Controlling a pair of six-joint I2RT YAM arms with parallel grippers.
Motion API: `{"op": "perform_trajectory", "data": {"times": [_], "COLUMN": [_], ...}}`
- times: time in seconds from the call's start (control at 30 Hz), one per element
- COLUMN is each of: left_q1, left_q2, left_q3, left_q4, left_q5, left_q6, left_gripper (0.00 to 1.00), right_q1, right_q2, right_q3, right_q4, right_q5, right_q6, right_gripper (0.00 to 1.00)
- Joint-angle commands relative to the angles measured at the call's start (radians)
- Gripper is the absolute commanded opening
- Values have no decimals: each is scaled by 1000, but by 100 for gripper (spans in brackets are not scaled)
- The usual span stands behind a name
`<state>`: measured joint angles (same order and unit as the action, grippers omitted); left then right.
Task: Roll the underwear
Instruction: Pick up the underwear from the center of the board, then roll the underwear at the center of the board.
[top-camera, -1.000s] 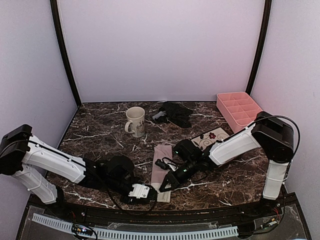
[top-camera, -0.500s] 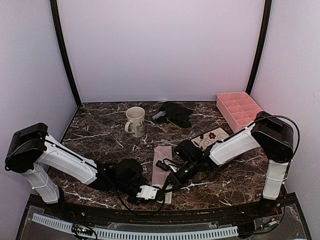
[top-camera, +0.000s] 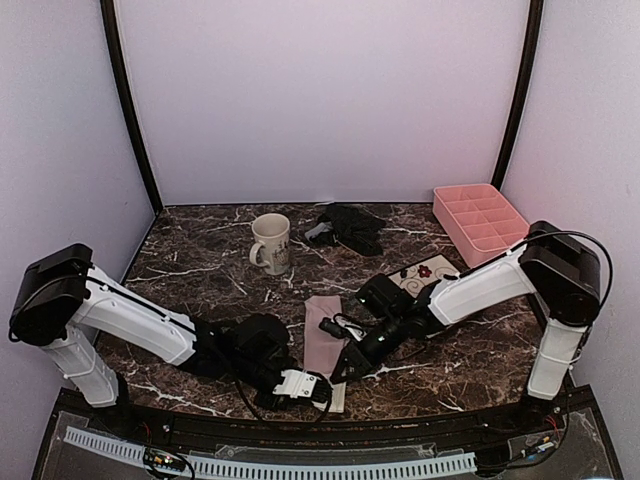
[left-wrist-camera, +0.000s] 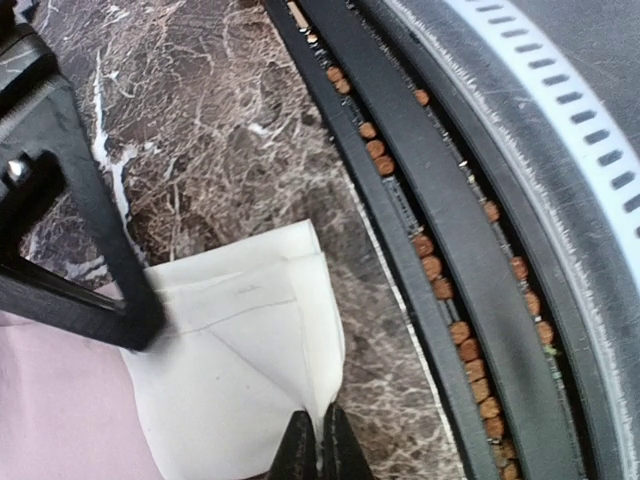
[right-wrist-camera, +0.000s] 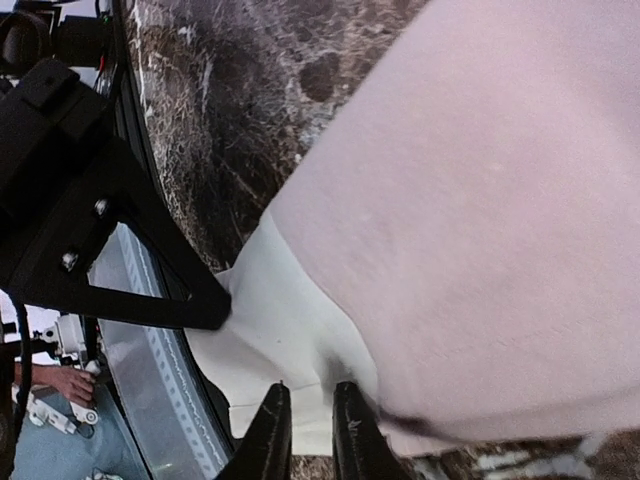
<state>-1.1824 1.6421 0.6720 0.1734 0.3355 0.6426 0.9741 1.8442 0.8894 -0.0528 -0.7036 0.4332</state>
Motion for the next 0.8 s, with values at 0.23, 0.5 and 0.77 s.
{"op": "perform_trajectory", "data": {"times": [0.23,0.5,0.77], "left_q1": [111,234,305], "left_q2": [-14,38,113], "left_q3": [131,182,212], "left_q4": [-142,-103,-69], "left_q5": [204,230,209], "left_q6": [-168,-288,-405], "left_gripper": [0,0,0], "right_q1": [-126,-166,-174], "right_q2": [-195,-244,-280], "right_q3": [-38,-52,-64], "right_q4": [-7,-39,-31], "right_q5": [41,55,56], "right_q6": [-1,-13,-1], "right_gripper": [25,25,25]}}
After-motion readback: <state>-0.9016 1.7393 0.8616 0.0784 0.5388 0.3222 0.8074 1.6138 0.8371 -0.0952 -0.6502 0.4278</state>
